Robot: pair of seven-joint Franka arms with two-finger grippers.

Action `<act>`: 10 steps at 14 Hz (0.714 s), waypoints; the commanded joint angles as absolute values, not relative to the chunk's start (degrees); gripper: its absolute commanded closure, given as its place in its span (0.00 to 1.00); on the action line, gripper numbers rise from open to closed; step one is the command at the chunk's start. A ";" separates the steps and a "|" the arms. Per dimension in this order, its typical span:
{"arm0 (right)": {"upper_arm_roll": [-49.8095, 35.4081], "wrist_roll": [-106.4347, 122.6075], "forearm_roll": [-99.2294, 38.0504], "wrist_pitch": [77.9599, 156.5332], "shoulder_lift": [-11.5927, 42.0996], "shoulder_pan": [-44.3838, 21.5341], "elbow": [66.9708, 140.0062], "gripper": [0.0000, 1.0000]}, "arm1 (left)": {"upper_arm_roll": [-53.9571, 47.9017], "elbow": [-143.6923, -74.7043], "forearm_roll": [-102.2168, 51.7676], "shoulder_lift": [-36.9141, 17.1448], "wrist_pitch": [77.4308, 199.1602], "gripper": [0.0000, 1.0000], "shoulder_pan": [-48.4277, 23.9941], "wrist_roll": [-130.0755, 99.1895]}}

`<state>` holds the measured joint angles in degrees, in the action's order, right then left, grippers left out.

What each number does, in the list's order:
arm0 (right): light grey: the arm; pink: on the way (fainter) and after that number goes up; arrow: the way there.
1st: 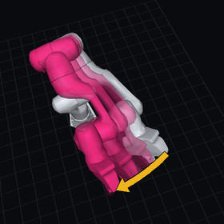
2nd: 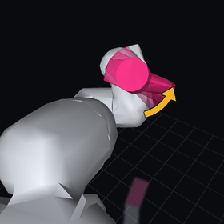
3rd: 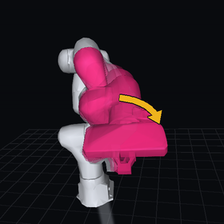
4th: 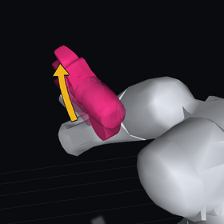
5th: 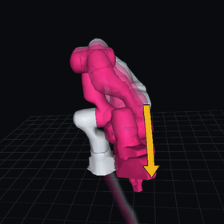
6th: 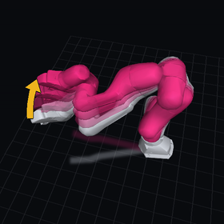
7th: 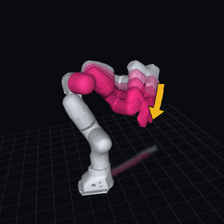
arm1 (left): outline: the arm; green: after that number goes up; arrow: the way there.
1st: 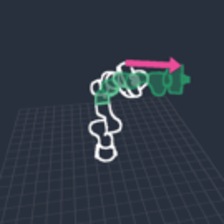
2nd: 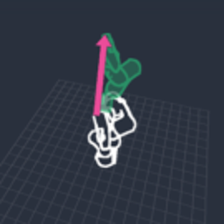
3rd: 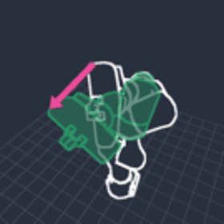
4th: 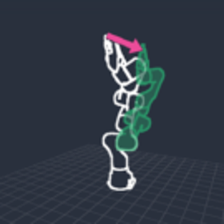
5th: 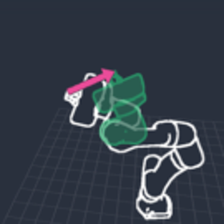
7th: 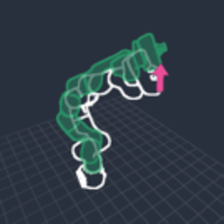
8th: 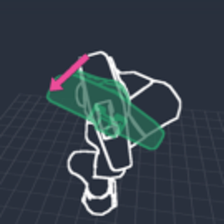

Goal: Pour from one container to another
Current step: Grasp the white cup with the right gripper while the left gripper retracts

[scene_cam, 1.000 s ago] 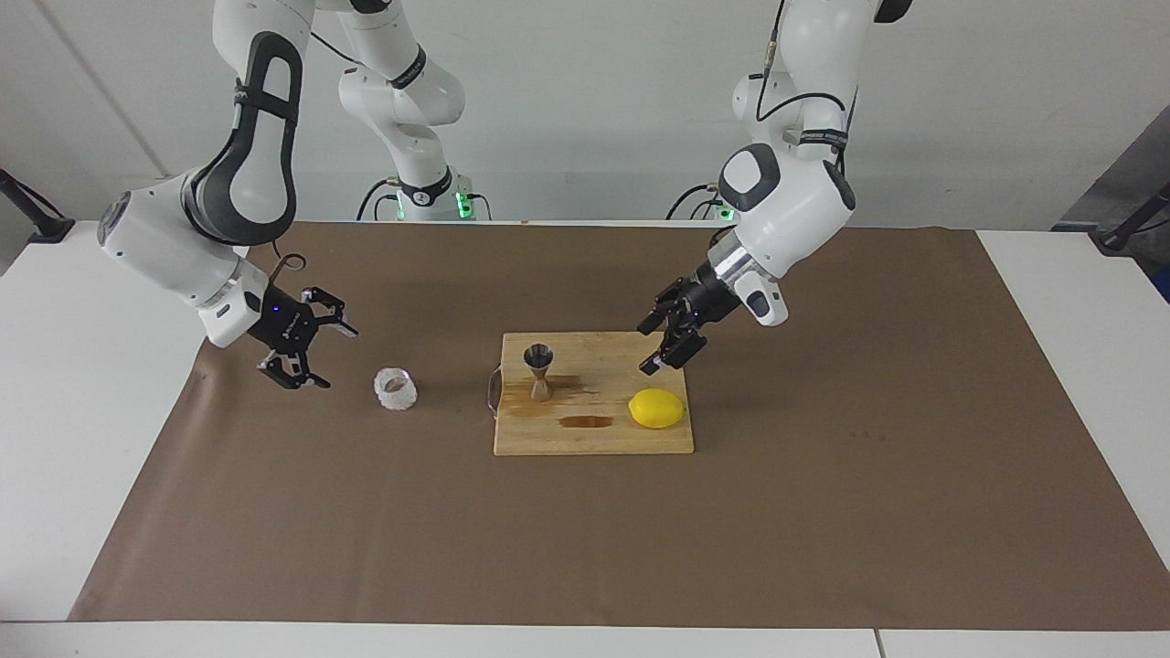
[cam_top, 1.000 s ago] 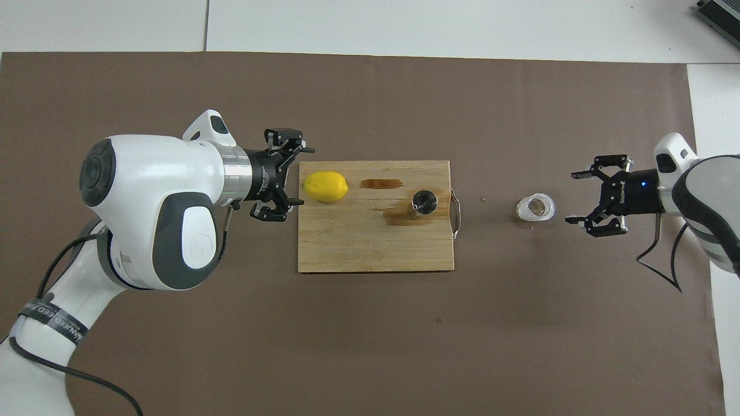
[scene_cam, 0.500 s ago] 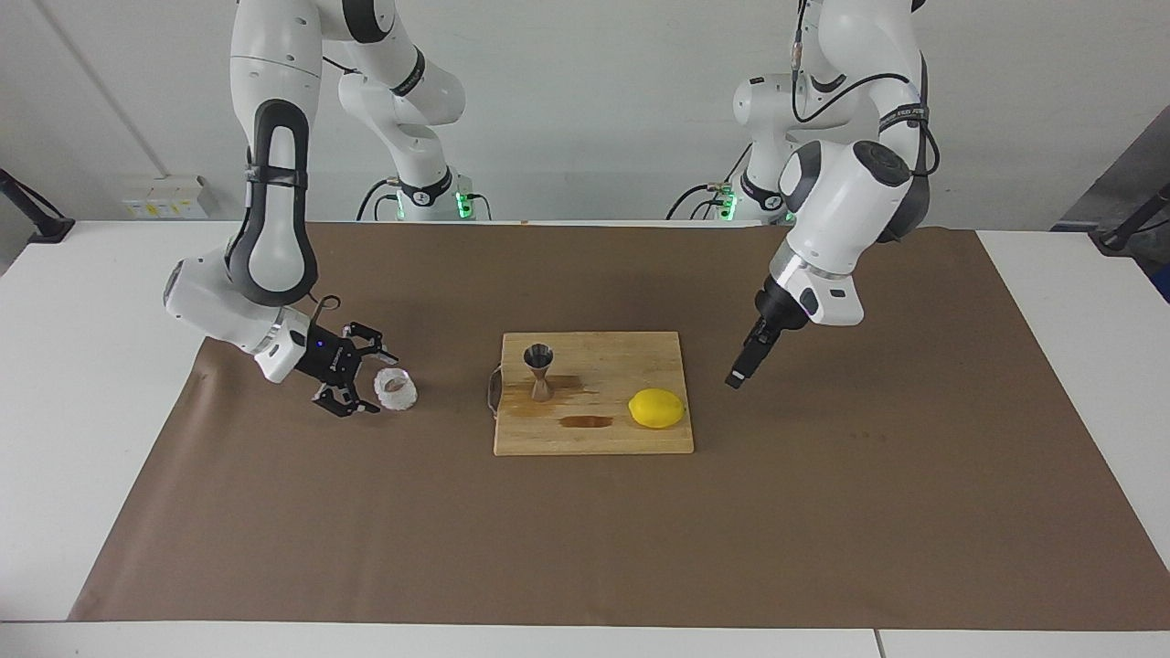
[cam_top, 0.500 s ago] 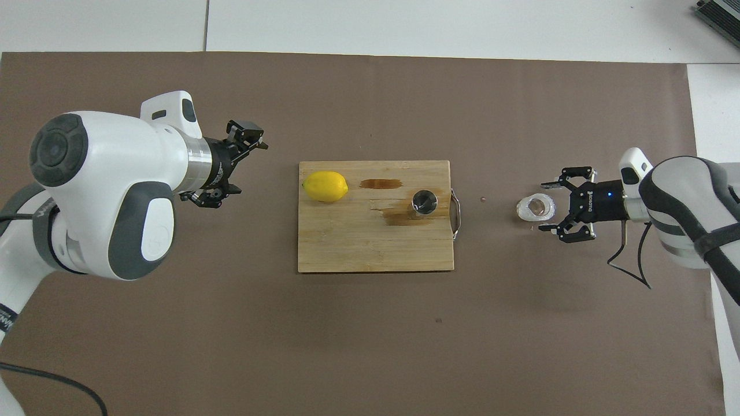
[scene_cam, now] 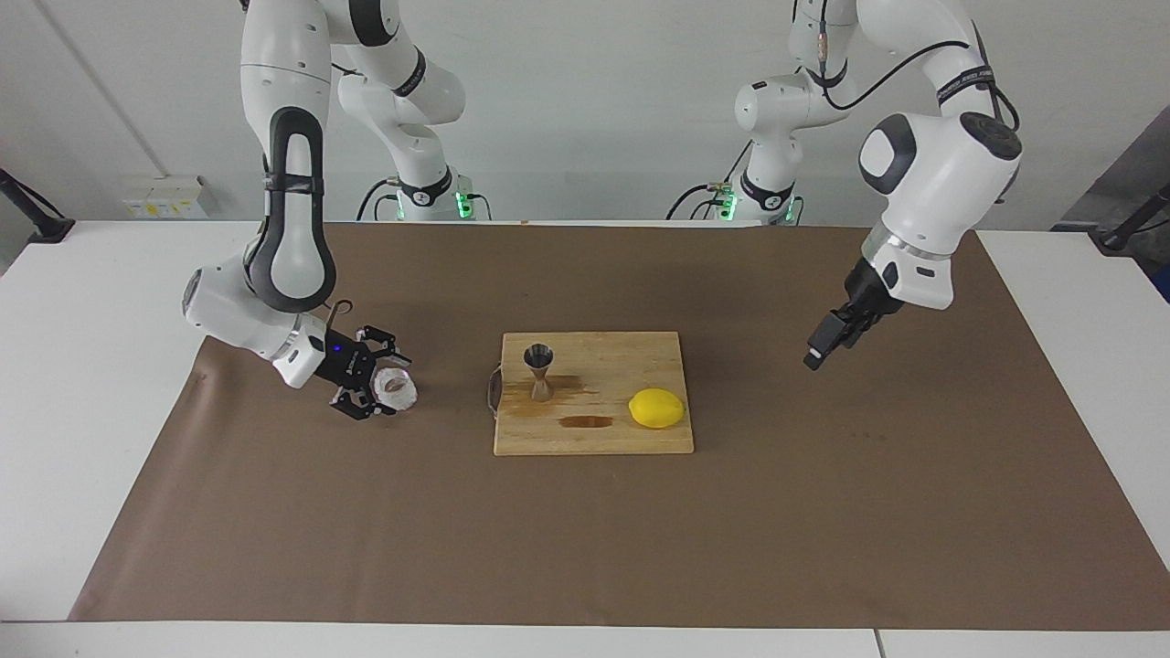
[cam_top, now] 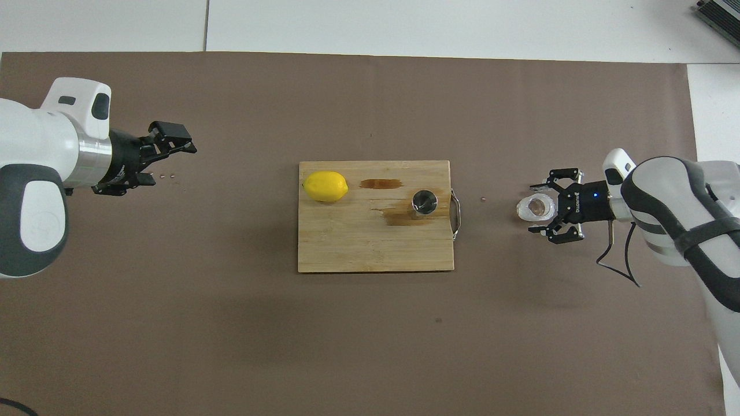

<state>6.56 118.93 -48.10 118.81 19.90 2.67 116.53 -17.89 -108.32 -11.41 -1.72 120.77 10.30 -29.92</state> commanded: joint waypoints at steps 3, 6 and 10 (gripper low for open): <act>6.33 119.71 -49.31 120.59 21.09 2.90 116.81 0.00 | -16.63 -104.77 -4.92 -0.88 113.65 0.00 11.61 -19.27; 6.24 119.53 -49.22 120.94 21.09 2.72 116.72 0.48 | -6.54 -101.53 -4.92 -0.79 108.74 0.00 3.46 -12.33; 6.24 119.18 -49.22 122.51 20.48 2.03 116.28 0.74 | -3.87 -94.06 -4.05 -0.88 98.11 0.00 1.58 -5.63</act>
